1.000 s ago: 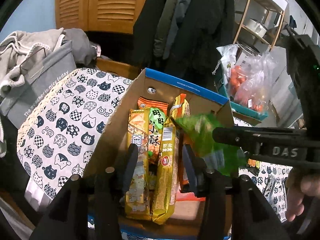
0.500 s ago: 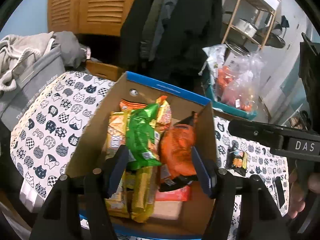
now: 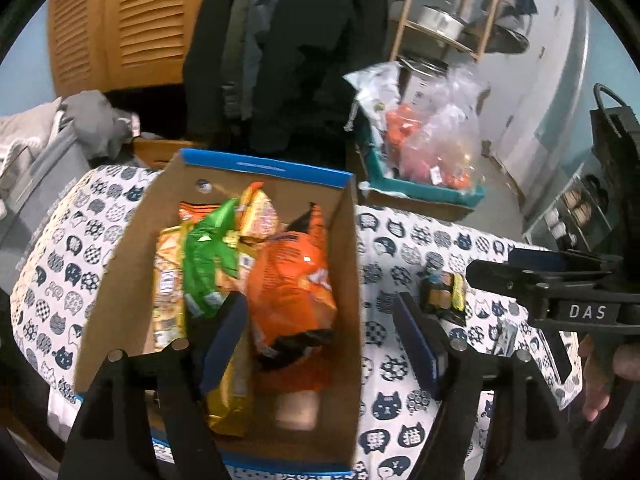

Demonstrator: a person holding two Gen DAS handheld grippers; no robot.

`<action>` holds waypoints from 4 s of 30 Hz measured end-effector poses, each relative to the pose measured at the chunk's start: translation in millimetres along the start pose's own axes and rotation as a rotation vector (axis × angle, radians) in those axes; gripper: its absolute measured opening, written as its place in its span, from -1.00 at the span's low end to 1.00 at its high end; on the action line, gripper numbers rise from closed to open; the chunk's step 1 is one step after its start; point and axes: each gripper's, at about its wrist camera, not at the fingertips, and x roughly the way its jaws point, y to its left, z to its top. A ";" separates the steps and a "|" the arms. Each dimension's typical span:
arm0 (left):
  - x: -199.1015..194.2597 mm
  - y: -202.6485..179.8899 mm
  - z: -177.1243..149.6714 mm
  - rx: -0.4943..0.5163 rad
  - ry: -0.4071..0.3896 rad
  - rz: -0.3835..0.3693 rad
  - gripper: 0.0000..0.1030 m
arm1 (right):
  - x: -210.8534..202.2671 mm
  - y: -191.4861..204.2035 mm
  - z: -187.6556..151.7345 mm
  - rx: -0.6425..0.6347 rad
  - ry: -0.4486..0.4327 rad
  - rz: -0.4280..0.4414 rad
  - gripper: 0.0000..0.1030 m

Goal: Organize snacks
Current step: 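Move both open tools from the box back to the cloth, then grasp the silver foil stick pack with the right tool while the left tool grasps the black snack bag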

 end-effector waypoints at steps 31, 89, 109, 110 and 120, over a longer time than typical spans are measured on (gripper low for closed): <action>75.2 -129.4 -50.7 0.280 0.237 0.001 0.55 | 44.0 -167.2 -111.4 0.294 0.199 -0.139 0.53; 219.3 -197.5 -18.4 0.225 0.443 0.028 0.57 | 41.0 -248.4 -57.4 0.044 0.170 -0.147 -0.43; 230.2 -214.8 -37.4 0.425 0.282 0.105 0.60 | 71.0 -250.1 -49.2 0.053 0.161 -0.108 -0.43; 229.0 -214.8 -37.8 0.432 0.277 0.100 0.54 | 70.9 -250.2 -49.1 0.054 0.160 -0.107 -0.43; 204.6 -221.5 -37.8 0.519 0.232 0.069 0.12 | 63.3 -241.9 -47.5 0.046 0.139 -0.100 -0.43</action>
